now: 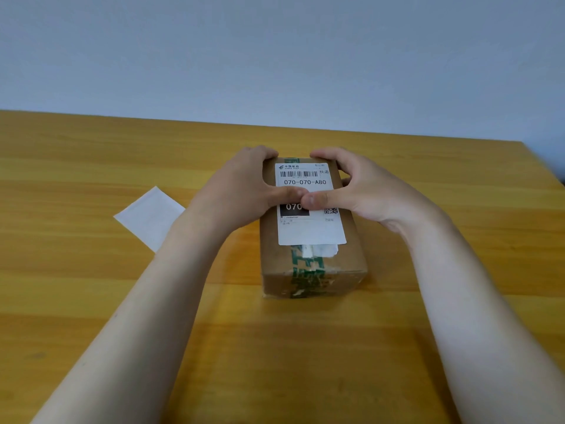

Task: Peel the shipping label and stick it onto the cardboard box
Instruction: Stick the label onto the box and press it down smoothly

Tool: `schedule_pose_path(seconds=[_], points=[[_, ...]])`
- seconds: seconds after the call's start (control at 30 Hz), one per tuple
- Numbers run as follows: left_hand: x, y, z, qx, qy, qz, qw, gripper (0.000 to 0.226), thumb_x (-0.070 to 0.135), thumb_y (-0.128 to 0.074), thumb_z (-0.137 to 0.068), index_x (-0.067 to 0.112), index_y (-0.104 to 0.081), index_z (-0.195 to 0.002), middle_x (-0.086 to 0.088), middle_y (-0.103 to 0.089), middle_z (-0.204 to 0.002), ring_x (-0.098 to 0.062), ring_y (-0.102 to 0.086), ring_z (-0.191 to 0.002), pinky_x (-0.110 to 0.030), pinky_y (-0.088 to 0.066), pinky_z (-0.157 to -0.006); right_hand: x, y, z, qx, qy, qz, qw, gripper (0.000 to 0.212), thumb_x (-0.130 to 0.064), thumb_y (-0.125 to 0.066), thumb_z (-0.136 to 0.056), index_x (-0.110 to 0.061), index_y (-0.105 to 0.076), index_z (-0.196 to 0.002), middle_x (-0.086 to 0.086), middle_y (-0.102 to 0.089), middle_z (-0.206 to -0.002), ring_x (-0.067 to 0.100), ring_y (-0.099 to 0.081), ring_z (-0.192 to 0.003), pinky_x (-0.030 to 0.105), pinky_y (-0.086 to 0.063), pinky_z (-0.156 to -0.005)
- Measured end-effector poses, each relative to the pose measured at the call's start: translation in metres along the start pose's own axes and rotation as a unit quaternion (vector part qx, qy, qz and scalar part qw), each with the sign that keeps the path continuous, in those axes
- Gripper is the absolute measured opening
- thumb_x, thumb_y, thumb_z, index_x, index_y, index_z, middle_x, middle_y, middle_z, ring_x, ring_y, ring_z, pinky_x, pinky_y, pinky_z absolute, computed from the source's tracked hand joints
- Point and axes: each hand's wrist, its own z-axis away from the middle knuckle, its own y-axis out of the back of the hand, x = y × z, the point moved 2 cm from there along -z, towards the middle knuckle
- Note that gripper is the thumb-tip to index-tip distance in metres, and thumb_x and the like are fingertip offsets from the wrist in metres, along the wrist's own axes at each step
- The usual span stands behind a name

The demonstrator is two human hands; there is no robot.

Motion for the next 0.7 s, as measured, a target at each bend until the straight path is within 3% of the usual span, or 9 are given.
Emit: schedule_pose_path(seconds=[0.1, 0.3, 0.4, 0.53, 0.63, 0.7], points=[[-0.0009, -0.0006, -0.0006, 0.006, 0.002, 0.009, 1.0, 0.079, 0.051, -0.079, -0.083, 0.024, -0.046, -0.15, 0.005, -0.051, -0.145, -0.006, -0.046, -0.109, -0.024, -0.038, -0.084, -0.0028, -0.002, 0.0006, 0.012, -0.004, -0.005, 1.0, 0.105, -0.069, -0.096, -0.042, -0.043, -0.058, -0.136, -0.018, -0.068, -0.127, 0.005, -0.069, -0.107, 0.037, -0.058, -0.098], [-0.0009, -0.0028, -0.0012, 0.02, 0.021, 0.023, 0.999, 0.063, 0.049, -0.076, -0.087, 0.029, -0.052, -0.142, 0.013, -0.051, -0.119, -0.009, -0.057, -0.093, -0.019, -0.042, -0.056, -0.0056, -0.0031, 0.0018, 0.044, 0.007, -0.018, 0.999, 0.097, -0.065, -0.089, -0.043, -0.034, -0.063, -0.13, -0.017, -0.068, -0.123, 0.001, -0.068, -0.107, 0.027, -0.055, -0.089], [-0.0009, -0.0041, -0.0014, 0.032, 0.029, 0.022, 0.999, 0.054, 0.048, -0.075, -0.088, 0.03, -0.055, -0.135, 0.012, -0.054, -0.116, 0.0, -0.058, -0.081, -0.021, -0.045, -0.051, -0.0056, -0.004, 0.0017, 0.059, 0.011, -0.015, 0.998, 0.091, -0.067, -0.086, -0.044, -0.033, -0.065, -0.126, -0.018, -0.066, -0.122, -0.002, -0.066, -0.105, 0.021, -0.05, -0.078], [-0.0012, -0.0037, -0.0013, 0.046, 0.038, 0.021, 0.998, 0.04, 0.047, -0.074, -0.089, 0.029, -0.06, -0.122, 0.011, -0.059, -0.113, -0.001, -0.059, -0.077, -0.022, -0.045, -0.047, -0.0056, -0.003, 0.0013, 0.076, 0.012, -0.001, 0.997, 0.079, -0.066, -0.086, -0.051, -0.03, -0.069, -0.12, -0.017, -0.065, -0.12, -0.001, -0.064, -0.104, 0.021, -0.049, -0.077], [-0.0018, -0.0037, -0.0019, 0.062, 0.036, 0.003, 0.997, 0.035, 0.049, -0.074, -0.088, 0.027, -0.063, -0.112, 0.012, -0.061, -0.109, -0.002, -0.058, -0.073, -0.026, -0.045, -0.05, -0.0021, -0.0033, -0.0024, 0.091, 0.005, 0.007, 0.996, 0.058, -0.055, -0.092, -0.067, -0.027, -0.071, -0.113, -0.014, -0.068, -0.115, 0.0, -0.065, -0.102, 0.02, -0.047, -0.074], [-0.0036, -0.0041, -0.0026, 0.071, 0.033, -0.005, 0.997, 0.033, 0.052, -0.074, -0.086, 0.027, -0.064, -0.106, 0.013, -0.063, -0.105, 0.001, -0.056, -0.074, -0.027, -0.044, -0.055, 0.0009, -0.0043, -0.0057, 0.103, 0.008, 0.008, 0.995, 0.046, -0.05, -0.092, -0.072, -0.026, -0.071, -0.106, -0.012, -0.069, -0.111, -0.004, -0.063, -0.1, 0.012, -0.046, -0.07]])
